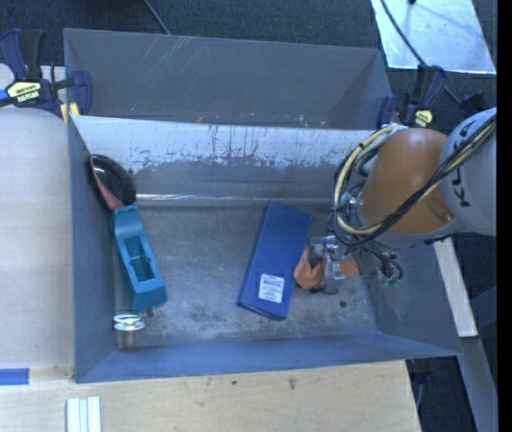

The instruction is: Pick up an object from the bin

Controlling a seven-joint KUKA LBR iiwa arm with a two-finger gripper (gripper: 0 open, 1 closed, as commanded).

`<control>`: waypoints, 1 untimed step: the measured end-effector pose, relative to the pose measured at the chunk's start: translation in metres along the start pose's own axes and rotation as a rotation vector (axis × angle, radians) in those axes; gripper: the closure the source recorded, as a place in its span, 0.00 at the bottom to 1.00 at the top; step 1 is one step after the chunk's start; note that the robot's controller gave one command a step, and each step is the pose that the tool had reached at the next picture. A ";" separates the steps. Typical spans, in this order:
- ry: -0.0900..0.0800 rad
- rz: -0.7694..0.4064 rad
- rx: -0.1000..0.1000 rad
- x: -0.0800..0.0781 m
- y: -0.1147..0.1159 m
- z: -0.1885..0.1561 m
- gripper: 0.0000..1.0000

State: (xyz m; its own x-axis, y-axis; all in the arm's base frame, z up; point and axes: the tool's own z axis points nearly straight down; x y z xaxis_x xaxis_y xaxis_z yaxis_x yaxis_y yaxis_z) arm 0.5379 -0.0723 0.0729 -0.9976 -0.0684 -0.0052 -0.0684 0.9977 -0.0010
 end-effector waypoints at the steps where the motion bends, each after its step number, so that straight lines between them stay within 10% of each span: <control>1: 0.000 0.000 0.000 0.000 0.000 0.000 1.00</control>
Offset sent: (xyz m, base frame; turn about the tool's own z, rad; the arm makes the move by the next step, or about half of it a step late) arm 0.0145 0.0227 0.0999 0.0071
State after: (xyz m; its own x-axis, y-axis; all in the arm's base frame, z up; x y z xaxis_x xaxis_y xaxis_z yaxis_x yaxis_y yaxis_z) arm 0.5379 -0.0723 0.0729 -0.9976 -0.0685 -0.0052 -0.0685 0.9977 -0.0011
